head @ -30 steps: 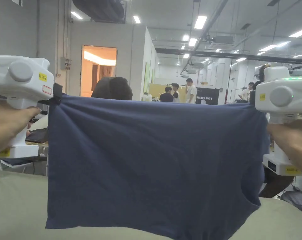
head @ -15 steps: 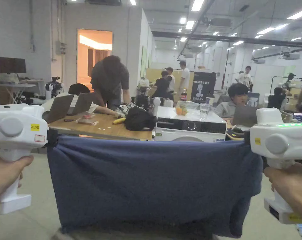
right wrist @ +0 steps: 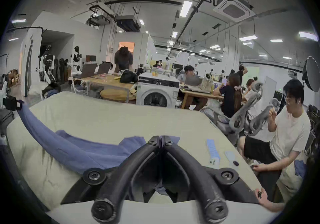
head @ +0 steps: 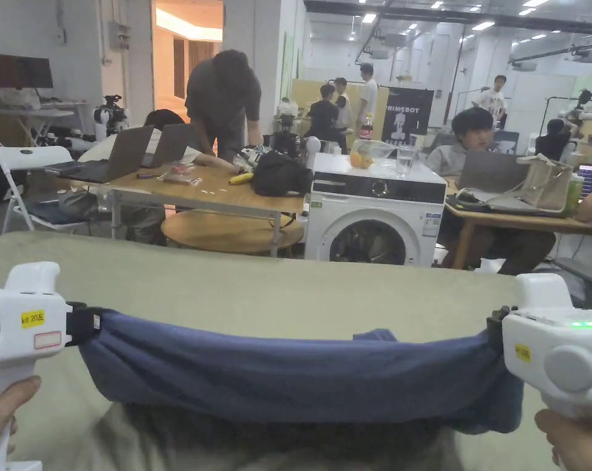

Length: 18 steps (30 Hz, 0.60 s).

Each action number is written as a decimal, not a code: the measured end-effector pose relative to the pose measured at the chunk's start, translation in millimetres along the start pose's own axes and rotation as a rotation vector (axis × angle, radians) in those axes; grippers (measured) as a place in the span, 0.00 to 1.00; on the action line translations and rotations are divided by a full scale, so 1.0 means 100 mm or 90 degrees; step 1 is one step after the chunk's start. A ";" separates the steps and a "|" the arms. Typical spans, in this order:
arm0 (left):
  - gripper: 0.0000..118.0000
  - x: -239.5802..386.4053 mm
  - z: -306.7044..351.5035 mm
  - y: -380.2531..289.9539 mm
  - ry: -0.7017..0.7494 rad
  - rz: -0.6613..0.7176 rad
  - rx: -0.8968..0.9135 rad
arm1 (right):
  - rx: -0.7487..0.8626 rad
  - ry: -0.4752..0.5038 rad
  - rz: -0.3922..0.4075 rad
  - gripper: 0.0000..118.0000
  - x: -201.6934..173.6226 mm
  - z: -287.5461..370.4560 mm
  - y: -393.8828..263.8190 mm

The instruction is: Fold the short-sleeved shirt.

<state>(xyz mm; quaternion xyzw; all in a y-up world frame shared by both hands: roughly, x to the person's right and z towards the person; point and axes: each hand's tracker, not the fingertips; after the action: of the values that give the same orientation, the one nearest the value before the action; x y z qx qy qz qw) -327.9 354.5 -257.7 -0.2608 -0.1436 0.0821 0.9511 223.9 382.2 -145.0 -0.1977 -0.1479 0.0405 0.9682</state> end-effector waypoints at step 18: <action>0.00 -0.28 -0.64 -1.53 0.063 0.010 -0.286 | -0.250 0.037 -0.025 0.00 -0.33 -0.48 -1.63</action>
<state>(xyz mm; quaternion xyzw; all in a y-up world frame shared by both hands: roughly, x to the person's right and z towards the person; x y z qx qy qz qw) -321.9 187.8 -237.2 -0.4709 -0.1097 0.0425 0.8743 210.5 210.2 -131.2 -0.3805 -0.1285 -0.0141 0.9157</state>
